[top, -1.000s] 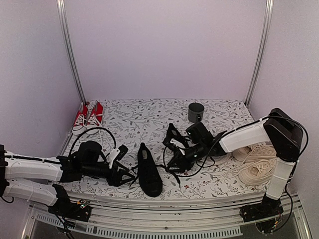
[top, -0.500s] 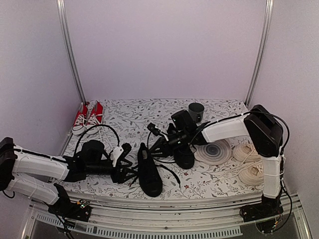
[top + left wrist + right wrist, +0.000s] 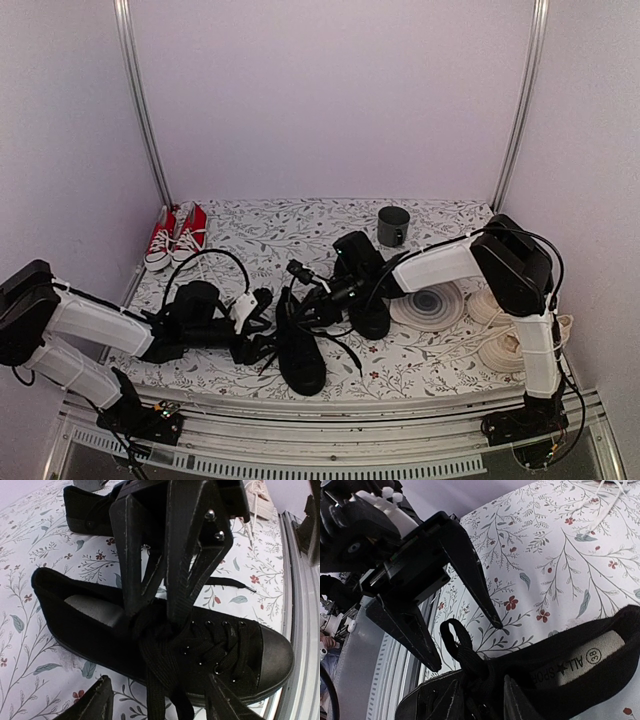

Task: Tie the shoes
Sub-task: Tie the loops with the shoelace on the shoe, then adjust the loops with the shoelace on the shoe.

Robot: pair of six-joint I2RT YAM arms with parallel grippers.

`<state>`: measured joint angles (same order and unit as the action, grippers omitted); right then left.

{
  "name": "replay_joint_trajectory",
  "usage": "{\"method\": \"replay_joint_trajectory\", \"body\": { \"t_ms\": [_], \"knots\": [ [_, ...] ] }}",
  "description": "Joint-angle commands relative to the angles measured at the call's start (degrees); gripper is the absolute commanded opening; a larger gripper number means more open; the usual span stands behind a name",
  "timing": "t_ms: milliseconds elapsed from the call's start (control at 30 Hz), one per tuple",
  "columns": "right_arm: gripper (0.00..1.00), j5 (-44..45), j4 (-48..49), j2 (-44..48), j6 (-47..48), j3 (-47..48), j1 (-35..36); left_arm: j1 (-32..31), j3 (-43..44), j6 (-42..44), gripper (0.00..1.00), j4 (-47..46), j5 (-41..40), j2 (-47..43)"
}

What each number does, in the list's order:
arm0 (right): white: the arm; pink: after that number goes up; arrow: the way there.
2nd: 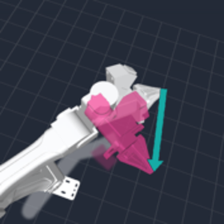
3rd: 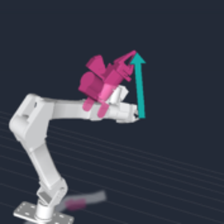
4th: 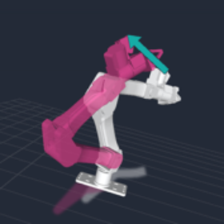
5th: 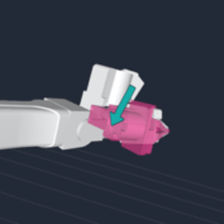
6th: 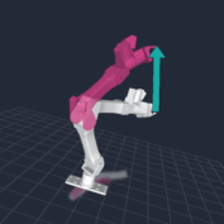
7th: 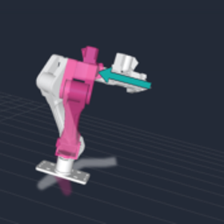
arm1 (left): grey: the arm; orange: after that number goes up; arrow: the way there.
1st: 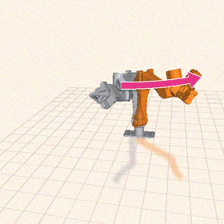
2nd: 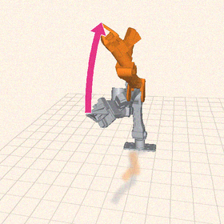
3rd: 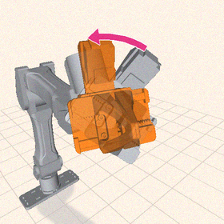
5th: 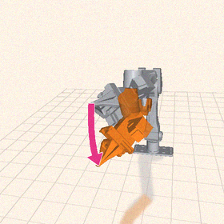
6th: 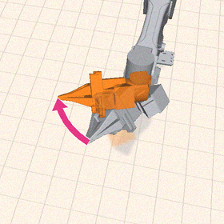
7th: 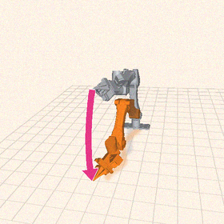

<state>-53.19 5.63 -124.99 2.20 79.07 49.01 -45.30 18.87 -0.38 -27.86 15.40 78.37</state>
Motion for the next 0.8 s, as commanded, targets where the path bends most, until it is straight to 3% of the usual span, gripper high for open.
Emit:
{"method": "replay_joint_trajectory", "body": {
  "t_ms": [0, 67, 167, 400, 767],
  "knots": [
    [0.28, -2.55, -0.11, -1.12, 0.04, 1.40, 0.44, 1.00, 1.84, 1.81, 0.61, -1.94, -0.17, 1.27],
    [0.26, -2.96, -0.32, -0.80, 0.71, 1.18, 0.42, 1.00, 2.00, 2.21, 0.59, -2.09, 0.06, 1.77],
    [0.14, -3.19, -0.65, -0.82, 0.97, 1.69, 0.39, 1.04, 3.07, 2.57, 0.55, -1.90, -0.08, 2.96],
    [0.02, -3.00, -3.98, -0.42, 3.06, 2.98, 0.40, 1.05, 4.57, 3.42, 0.52, -1.79, 0.76, 4.53],
    [0.01, -3.09, -1.85, 3.77, 3.36, 2.73, 0.44, 1.07, 6.68, 5.62, 0.52, -0.68, 0.95, 6.28]
  ]
}}
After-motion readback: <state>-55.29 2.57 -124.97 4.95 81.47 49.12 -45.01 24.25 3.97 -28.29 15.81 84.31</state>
